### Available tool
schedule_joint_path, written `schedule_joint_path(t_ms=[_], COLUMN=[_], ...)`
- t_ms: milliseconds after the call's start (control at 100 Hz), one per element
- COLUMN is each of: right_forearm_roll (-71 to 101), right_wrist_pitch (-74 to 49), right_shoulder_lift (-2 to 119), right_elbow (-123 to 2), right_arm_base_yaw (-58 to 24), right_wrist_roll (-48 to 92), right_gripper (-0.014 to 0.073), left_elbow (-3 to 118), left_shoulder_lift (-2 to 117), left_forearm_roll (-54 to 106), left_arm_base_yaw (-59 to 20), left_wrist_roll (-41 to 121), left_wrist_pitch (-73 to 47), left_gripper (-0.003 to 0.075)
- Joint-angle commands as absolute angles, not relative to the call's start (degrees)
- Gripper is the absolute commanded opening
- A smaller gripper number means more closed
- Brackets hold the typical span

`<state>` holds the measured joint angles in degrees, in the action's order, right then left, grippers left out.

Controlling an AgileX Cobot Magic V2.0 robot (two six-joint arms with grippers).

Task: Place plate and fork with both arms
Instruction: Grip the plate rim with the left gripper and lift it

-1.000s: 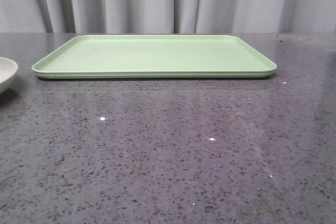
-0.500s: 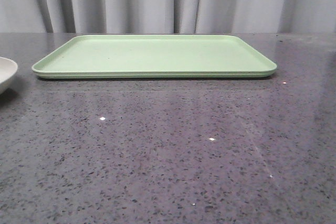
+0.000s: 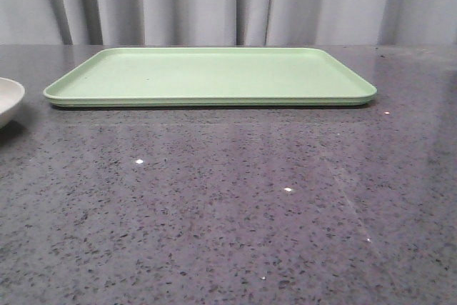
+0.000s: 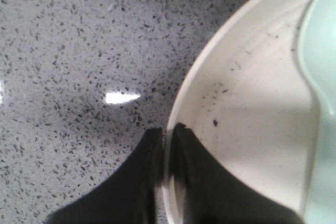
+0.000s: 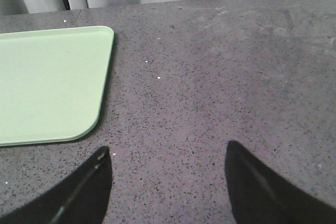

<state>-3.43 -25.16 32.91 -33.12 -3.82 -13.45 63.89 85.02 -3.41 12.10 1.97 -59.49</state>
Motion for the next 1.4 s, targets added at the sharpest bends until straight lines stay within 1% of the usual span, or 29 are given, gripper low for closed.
schedule_joint_path(t_ms=[0,390,630,770,960,1130,1390], right_forearm_roll=[-3.95,-3.95,-3.95,-3.95,-3.95,-3.95,-3.95], right_wrist_pitch=[-21.21,-21.21,-21.21,-21.21,-21.21,-21.21,-21.21], right_shoulder_lift=[33.40,33.40,33.40,33.40,33.40,33.40,33.40], right_elbow=[-35.14,-35.14,-35.14,-35.14,-35.14,-35.14,-35.14], right_arm_base_yaw=[-3.66,-3.66,-3.66,-3.66,-3.66,-3.66,-3.66], right_wrist_roll=[-12.93,-12.93,-12.93,-12.93,-12.93,-12.93,-12.93], right_gripper=[0.0476,0.0476,0.0476,0.0476,0.0476,0.0476,0.0476], left_elbow=[65.69,65.69,65.69,65.69,65.69,65.79,68.33], left_shoulder_lift=[83.50,83.16,79.59,77.02,73.98,72.61,72.49], left_forearm_roll=[-3.49,1.66,11.04,14.07,17.05,25.50,33.16], left_arm_base_yaw=[12.25,12.55,18.52,20.32,20.34,20.34,20.34], left_wrist_roll=[1.81,3.44,8.88,11.19,12.23,15.44,16.68], left_wrist_pitch=[-59.11,-61.37,-63.27,-65.05,-65.96,-65.96,-65.96], left_gripper=[-0.0020,-0.0020,-0.0020,-0.0020,-0.0020,-0.0020,-0.0020])
